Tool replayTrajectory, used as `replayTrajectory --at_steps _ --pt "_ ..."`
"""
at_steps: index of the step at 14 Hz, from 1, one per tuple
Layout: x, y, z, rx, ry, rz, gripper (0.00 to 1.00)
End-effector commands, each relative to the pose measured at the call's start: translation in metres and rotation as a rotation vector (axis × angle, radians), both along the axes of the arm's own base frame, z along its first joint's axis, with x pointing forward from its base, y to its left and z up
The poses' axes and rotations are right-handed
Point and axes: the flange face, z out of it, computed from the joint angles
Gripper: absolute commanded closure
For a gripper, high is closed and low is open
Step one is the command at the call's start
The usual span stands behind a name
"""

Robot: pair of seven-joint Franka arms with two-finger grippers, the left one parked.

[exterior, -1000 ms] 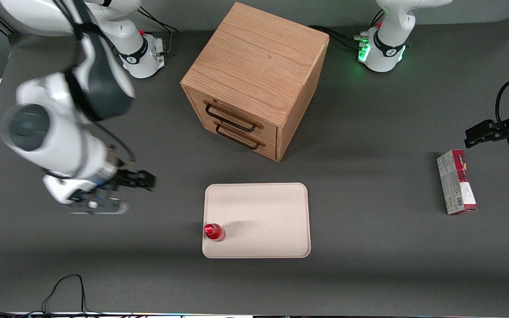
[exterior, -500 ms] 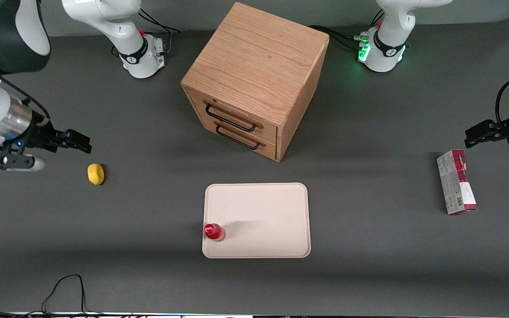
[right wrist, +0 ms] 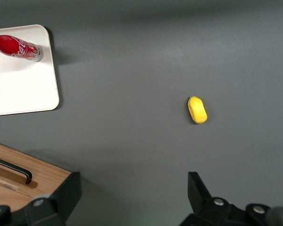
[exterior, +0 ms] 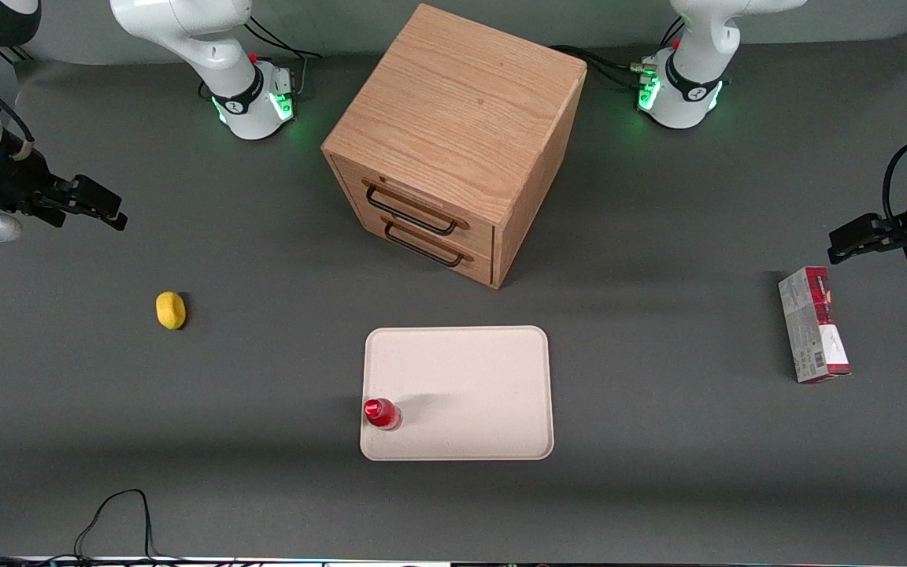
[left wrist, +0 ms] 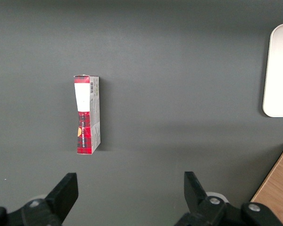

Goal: Place coke bottle on tray

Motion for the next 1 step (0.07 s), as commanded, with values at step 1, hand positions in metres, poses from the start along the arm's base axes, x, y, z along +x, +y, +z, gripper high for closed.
replayTrajectory --at_steps 1 --pt "-0.0033 0.0025 0.0004 0.02 -0.002 -0.002 0.0"
